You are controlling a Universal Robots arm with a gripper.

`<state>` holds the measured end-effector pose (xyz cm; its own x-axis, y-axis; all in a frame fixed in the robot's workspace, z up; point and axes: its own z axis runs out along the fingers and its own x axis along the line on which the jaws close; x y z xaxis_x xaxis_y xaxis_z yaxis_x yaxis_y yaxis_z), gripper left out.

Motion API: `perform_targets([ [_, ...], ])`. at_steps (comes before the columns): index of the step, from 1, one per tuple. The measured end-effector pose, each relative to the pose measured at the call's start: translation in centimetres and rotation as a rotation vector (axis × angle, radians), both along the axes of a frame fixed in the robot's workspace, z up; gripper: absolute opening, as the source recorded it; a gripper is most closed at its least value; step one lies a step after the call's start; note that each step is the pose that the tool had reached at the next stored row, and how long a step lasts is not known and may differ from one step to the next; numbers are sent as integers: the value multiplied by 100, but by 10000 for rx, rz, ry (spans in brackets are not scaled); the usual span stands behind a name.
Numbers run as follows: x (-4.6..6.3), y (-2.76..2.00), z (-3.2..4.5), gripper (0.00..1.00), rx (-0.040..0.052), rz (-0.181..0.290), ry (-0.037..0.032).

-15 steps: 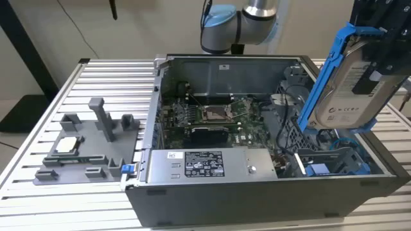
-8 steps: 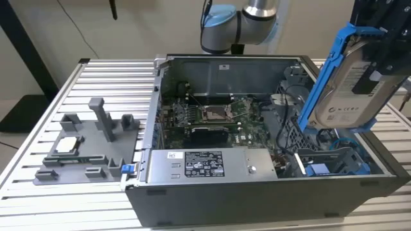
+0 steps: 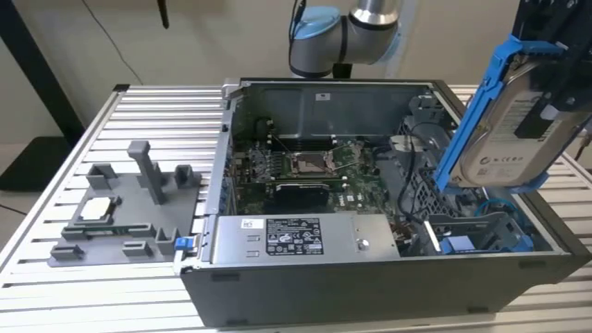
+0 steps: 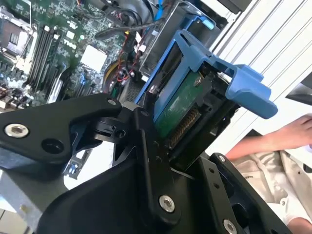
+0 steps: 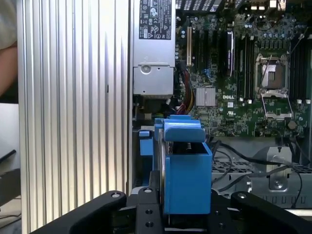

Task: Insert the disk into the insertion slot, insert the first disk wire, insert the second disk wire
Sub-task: 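Insert the disk into the insertion slot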

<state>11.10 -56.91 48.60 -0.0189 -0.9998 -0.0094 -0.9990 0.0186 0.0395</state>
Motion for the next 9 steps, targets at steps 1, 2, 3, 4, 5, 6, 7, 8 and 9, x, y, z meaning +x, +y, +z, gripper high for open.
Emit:
perform_targets([
  [1, 1, -1, -2, 0, 1, 0, 0],
  [2, 3, -3, -5, 0, 1, 0, 0],
  [3, 5, -5, -11, 0, 5, 0, 0],
  [4, 8, -7, -17, 0, 8, 1, 0],
  [5, 12, -9, -22, 0, 8, 2, 0],
  [6, 16, -10, -28, 0, 10, 1, 0],
  [7, 22, -12, -34, 0, 12, 1, 0],
  [8, 28, -14, -40, 0, 14, 1, 0],
  [9, 34, -15, -46, 0, 17, 0, 1],
])
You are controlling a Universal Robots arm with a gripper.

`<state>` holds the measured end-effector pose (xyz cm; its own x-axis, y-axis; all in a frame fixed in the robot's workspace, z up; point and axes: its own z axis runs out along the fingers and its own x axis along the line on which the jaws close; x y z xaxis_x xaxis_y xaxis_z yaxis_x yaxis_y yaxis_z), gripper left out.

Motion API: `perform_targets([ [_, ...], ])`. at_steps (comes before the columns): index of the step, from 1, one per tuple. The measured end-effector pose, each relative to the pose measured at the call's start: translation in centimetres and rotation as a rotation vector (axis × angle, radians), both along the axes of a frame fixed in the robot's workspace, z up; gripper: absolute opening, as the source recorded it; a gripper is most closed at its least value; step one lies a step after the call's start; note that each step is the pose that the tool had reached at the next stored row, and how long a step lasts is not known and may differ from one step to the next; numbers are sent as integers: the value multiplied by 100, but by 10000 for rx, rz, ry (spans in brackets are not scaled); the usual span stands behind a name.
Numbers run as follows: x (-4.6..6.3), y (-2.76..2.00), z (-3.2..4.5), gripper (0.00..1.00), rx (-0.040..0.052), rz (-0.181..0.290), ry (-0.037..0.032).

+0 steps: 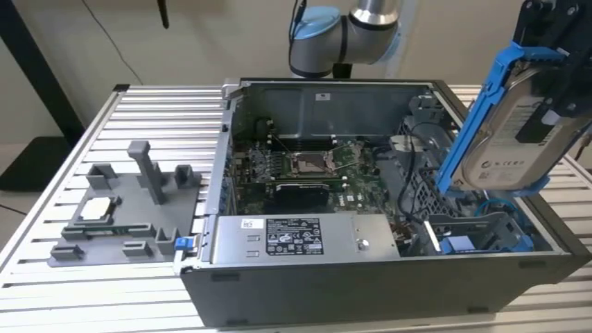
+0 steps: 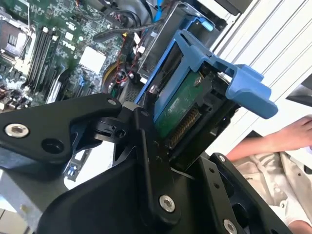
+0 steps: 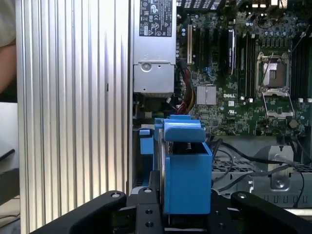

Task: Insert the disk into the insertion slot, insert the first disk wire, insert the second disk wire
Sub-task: 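Insert the disk into the insertion slot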

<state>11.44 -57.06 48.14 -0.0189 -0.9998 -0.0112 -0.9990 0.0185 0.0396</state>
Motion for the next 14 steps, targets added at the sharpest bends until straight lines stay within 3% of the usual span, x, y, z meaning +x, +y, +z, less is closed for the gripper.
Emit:
perform_targets([
  [14, 92, -15, -103, 0, 36, 0, 0],
])
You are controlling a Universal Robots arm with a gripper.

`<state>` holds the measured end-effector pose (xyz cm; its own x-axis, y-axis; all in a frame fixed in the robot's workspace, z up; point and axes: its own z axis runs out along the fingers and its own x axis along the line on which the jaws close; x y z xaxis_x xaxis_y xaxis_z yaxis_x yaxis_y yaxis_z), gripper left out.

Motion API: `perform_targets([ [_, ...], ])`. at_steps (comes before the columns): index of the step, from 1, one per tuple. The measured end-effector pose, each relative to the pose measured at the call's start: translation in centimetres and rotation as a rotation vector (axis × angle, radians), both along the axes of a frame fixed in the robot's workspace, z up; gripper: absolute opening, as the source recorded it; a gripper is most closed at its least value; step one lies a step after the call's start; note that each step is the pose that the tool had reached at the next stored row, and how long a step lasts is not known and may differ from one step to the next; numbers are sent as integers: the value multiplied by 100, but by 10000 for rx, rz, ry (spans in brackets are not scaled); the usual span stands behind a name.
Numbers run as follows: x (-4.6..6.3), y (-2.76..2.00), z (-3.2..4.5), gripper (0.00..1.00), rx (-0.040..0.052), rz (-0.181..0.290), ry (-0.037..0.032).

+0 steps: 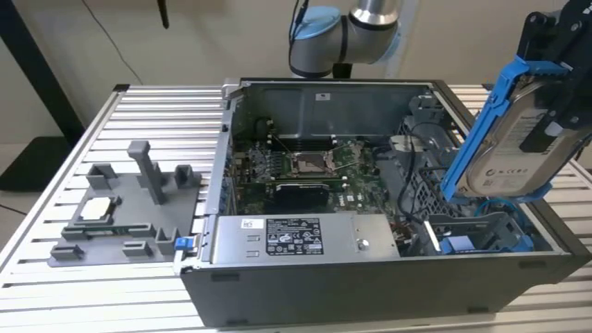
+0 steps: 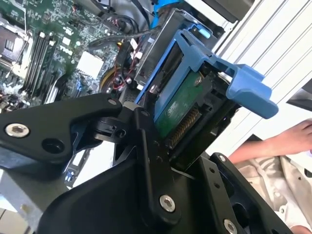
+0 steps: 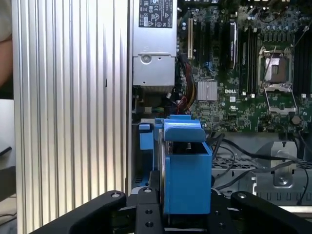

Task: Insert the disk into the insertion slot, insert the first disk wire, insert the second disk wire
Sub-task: 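Insert the disk into the insertion slot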

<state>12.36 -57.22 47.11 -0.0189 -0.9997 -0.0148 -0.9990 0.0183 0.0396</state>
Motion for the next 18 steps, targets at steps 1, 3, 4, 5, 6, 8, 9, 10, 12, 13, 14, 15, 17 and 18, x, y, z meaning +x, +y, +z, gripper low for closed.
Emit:
perform_targets([
  [1, 5, -2, -12, 0, 4, 0, 0],
  [3, 15, -7, -38, 0, 13, -1, 0],
  [4, 21, -9, -51, 0, 16, 0, 0],
  [5, 28, -10, -64, 0, 17, 0, 0],
  [6, 37, -11, -77, 0, 19, 0, 0],
  [8, 59, -12, -103, 0, 19, 0, 0],
  [9, 69, -12, -115, 0, 18, 0, 0],
  [10, 79, -12, -129, 0, 18, 0, 0],
  [12, 92, -12, -164, 0, 17, 0, 0],
  [13, 94, -12, -181, 0, 17, -1, 0],
  [14, 95, -12, -200, 0, 19, -2, 0],
  [15, 96, -13, -216, 0, 19, -2, 0],
  [17, 100, -13, -247, 0, 17, 0, 0],
  [18, 102, -13, -261, 0, 17, 0, 0],
])
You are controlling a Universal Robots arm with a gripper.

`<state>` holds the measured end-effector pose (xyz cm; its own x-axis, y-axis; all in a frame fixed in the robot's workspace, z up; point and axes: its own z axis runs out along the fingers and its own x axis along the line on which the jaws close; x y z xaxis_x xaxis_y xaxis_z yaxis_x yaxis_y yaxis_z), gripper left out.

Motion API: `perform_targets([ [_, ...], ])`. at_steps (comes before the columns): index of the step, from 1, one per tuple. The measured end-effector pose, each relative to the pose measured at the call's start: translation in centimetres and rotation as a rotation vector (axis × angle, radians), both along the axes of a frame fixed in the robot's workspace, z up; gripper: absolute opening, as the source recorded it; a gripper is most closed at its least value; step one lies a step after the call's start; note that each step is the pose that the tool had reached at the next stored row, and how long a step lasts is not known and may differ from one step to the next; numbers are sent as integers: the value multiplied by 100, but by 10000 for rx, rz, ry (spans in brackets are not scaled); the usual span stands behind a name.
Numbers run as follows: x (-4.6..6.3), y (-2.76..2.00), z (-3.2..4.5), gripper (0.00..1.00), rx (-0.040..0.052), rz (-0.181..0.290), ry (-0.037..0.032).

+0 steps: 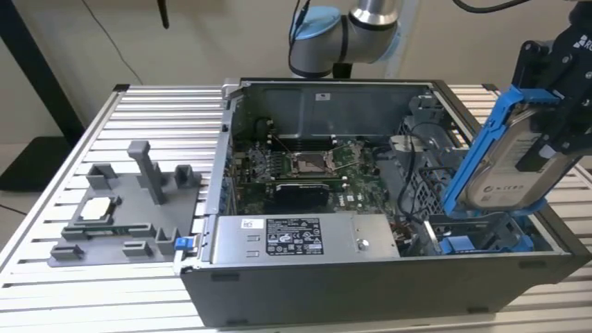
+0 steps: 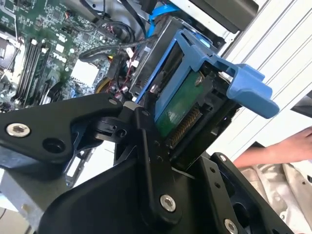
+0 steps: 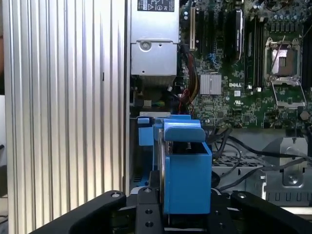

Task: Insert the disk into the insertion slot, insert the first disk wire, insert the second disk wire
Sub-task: 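Insert the disk into the insertion slot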

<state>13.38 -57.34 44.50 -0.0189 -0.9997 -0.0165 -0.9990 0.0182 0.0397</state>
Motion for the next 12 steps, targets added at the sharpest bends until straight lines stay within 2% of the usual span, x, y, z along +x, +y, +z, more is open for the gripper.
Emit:
perform_targets([
  [3, 5, -5, -41, 0, 25, 0, 0],
  [12, 14, -9, -135, 0, 21, -1, 0],
])
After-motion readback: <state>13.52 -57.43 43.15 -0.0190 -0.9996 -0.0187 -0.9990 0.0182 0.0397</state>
